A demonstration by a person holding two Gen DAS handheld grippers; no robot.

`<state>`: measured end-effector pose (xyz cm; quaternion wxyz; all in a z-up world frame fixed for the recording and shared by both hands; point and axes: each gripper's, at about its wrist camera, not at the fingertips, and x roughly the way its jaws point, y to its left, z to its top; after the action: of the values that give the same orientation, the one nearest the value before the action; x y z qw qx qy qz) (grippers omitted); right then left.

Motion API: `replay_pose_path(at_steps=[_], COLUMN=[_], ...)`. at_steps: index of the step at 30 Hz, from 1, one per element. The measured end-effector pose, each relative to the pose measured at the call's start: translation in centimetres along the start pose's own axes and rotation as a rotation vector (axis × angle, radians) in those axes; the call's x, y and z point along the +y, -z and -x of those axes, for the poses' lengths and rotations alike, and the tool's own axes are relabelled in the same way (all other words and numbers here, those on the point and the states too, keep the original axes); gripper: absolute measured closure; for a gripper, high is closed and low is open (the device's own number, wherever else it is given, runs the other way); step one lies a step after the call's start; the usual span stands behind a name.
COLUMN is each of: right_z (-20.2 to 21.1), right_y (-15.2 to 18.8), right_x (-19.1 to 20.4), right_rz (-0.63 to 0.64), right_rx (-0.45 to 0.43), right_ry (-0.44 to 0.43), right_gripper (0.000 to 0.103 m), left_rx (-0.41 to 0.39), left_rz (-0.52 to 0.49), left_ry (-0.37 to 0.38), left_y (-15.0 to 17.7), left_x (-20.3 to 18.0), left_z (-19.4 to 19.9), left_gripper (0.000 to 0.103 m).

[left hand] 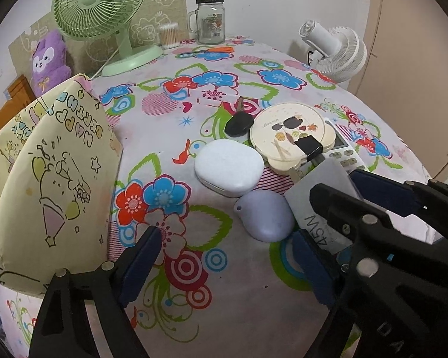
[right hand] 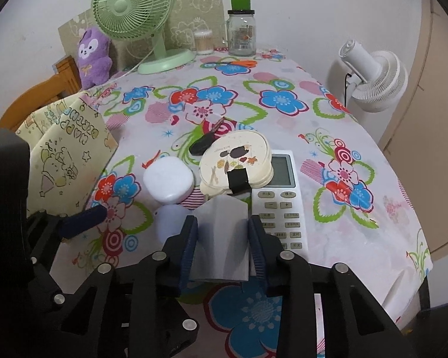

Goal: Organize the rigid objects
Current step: 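Grasp the larger white charger with the right tool while the left tool grasps the lavender oval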

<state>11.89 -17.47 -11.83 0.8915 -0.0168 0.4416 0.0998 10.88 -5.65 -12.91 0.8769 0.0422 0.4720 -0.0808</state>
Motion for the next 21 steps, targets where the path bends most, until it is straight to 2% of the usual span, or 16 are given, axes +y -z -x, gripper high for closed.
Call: replay_pose_path(at_steps=[4,8,15,18,21], right_z=[0.7,1.8,1.9,1.5,1.0], right_y=[0.0,-0.3,-1.0,-1.2,-1.3], right_x=[-0.9,-1.7,-2.8,-2.9,-2.9], right_rz=[-0.053,-0.072,-0.09,-0.088,-0.092], right_rx=[-0.018,-0.06,-0.071,-0.067,-0.058], right_ry=[-0.005,0.03,0.016,0.006,-0.013], right_gripper=[0.071,0.071,0.071,0.071,0.071], left_rx=[-0.012,0.002,0.003,0.001,-0.007], left_rz=[0.003,0.009,-0.02,-0.026,-0.029], left_ry=[0.009,0.018,0.036,0.026,0.036], left_y=[0.0,-0.2,-0.9,-1.1,-1.4], left_x=[0.0,-0.2,-1.5,-1.8,-1.8], left_z=[0.3,-0.1,-0.9,-1.5,-1.6], left_gripper=[0.013,0.022,0.027,0.036,0.053])
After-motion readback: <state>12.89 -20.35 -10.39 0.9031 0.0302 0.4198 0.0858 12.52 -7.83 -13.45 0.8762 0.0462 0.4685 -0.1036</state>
